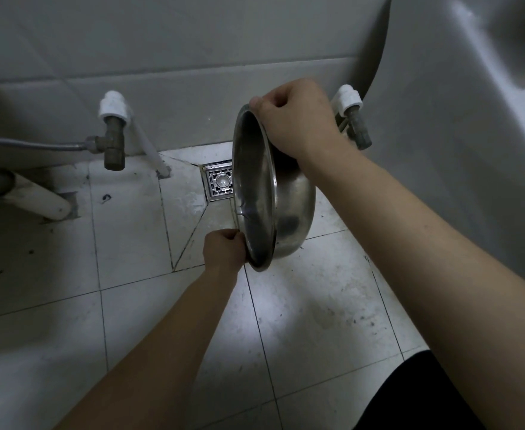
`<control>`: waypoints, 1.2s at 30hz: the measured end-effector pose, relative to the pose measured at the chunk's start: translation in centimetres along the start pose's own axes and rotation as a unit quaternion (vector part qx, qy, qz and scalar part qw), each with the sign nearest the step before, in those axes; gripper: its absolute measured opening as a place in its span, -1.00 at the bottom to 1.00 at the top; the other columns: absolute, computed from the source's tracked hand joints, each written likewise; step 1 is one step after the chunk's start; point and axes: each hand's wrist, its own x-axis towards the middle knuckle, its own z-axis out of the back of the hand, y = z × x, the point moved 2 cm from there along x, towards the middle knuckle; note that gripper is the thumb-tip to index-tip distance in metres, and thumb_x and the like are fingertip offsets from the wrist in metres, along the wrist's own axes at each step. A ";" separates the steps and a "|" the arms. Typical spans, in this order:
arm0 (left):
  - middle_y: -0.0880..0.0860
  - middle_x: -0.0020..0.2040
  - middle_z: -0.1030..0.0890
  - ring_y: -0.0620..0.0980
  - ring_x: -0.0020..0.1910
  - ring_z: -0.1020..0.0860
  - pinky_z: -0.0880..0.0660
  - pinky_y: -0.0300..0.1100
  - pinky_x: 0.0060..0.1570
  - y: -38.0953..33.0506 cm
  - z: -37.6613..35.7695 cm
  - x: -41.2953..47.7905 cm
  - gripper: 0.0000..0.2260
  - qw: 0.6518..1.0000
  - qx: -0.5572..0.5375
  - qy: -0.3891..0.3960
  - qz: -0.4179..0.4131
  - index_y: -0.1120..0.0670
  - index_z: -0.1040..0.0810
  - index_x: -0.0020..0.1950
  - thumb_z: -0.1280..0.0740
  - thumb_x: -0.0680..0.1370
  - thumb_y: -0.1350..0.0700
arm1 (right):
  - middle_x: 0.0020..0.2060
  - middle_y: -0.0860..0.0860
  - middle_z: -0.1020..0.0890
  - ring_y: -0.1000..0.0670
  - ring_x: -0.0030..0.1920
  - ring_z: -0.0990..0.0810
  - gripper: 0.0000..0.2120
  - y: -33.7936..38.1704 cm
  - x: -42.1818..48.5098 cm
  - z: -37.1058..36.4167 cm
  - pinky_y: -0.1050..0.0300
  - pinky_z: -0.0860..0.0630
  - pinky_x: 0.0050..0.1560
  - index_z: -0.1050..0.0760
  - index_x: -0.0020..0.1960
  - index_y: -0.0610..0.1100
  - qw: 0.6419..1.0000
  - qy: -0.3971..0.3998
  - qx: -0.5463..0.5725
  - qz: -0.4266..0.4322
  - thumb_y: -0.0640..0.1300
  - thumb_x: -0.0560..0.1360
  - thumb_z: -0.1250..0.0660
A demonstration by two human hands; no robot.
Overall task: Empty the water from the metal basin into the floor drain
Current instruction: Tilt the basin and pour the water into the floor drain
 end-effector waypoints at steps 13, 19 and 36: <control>0.13 -0.28 -0.63 0.12 -0.24 -0.62 -0.68 0.16 0.03 0.5 0.1 0.8 -0.78 1.000 0.004 -0.011 0.002 0.20 -0.70 -0.13 -0.29 0.59 0.34 | -0.13 -0.10 -0.75 -0.15 -0.02 -0.69 -0.68 0.0 0.2 -0.4 -0.07 -0.62 0.16 -0.70 -0.03 -0.22 1.000 0.004 0.002 0.003 0.05 0.57 -0.37; 0.15 -0.23 -0.66 0.14 -0.20 -0.63 -0.68 0.12 0.02 0.6 0.0 0.9 -0.79 1.000 0.002 -0.012 0.004 0.25 -0.73 -0.01 -0.28 0.58 0.35 | -0.15 -0.18 -0.73 -0.20 -0.04 -0.68 -0.65 0.1 0.2 -0.5 -0.10 -0.63 0.12 -0.69 -0.03 -0.28 1.000 0.003 -0.001 0.020 0.02 0.57 -0.36; 0.18 -0.12 -0.68 0.15 -0.12 -0.65 -0.66 0.12 0.09 0.8 0.1 1.4 -0.80 1.000 -0.008 -0.019 0.007 0.28 -0.71 0.08 -0.29 0.59 0.34 | -0.09 -0.11 -0.76 -0.15 0.01 -0.70 -0.67 0.0 0.4 -0.6 -0.07 -0.62 0.16 -0.71 0.03 -0.23 1.000 -0.003 0.004 0.008 0.04 0.57 -0.37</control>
